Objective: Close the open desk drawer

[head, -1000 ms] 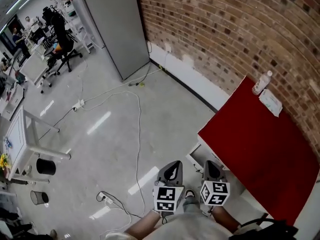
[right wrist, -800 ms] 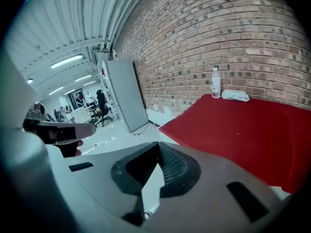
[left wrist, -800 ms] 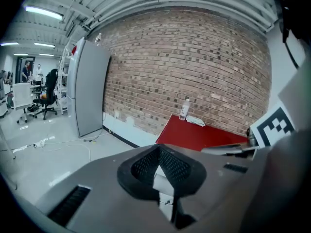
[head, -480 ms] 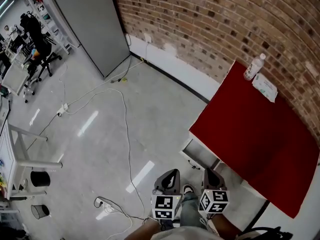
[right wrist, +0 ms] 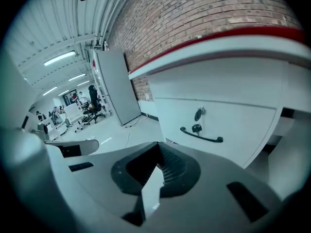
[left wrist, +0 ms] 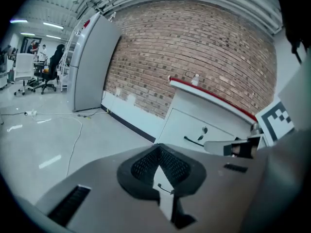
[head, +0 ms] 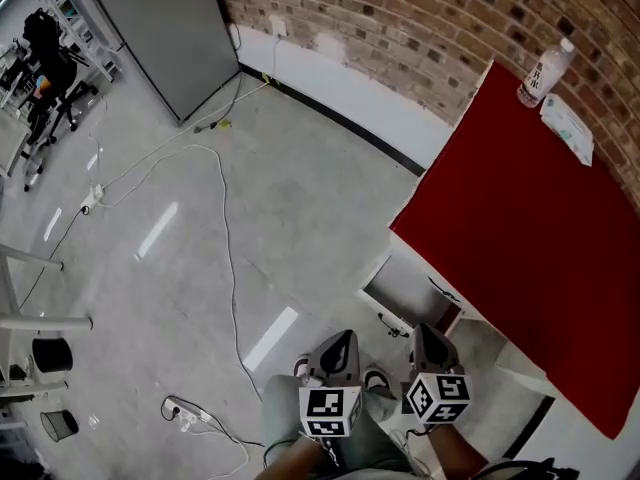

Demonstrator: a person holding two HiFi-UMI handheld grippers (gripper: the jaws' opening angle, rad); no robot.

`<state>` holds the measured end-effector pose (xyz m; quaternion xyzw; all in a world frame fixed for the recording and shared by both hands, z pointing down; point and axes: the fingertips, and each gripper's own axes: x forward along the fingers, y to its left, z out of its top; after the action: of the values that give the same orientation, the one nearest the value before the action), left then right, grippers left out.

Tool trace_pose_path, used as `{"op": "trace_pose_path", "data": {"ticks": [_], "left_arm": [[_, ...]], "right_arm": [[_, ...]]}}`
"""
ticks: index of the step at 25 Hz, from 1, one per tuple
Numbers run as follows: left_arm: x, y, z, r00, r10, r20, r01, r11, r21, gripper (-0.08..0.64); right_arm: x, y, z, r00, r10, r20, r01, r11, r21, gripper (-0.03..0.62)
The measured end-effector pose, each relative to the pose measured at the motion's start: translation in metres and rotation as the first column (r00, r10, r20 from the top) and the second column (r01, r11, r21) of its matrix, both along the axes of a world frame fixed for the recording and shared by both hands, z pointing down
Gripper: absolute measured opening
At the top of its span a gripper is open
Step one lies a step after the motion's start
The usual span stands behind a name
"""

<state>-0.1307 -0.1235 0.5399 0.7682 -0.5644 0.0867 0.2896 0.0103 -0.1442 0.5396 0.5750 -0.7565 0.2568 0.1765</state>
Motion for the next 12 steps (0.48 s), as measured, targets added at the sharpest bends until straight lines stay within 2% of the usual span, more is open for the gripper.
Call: {"op": "trace_pose_path", "data": {"ticks": [4,8,12], "left_arm": [[0.006,-0.009,0.061,1.000,0.008,-0.021,-0.008,1.000,0.009,0.008],[0.012,-0.021,0.115,0.999,0.033,-0.028,-0.032,0.999,0.033,0.008],[0.012,-0.033,0.147,0.996,0.053,-0.065,-0.048,0.997,0.067,0.008]], "right_arm": [[0.014,-0.012,0.041,1.000,0.006,0.019,-0.006,1.000,0.026,-0.002],[0.027,-0.031,0.071,0.999,-0.025,0.027,0.023,0.998,0.054,-0.002],[0.028,-0.040,0.088,0.998,-0.059,0.038,0.056,0.995,0.077,-0.002]]}}
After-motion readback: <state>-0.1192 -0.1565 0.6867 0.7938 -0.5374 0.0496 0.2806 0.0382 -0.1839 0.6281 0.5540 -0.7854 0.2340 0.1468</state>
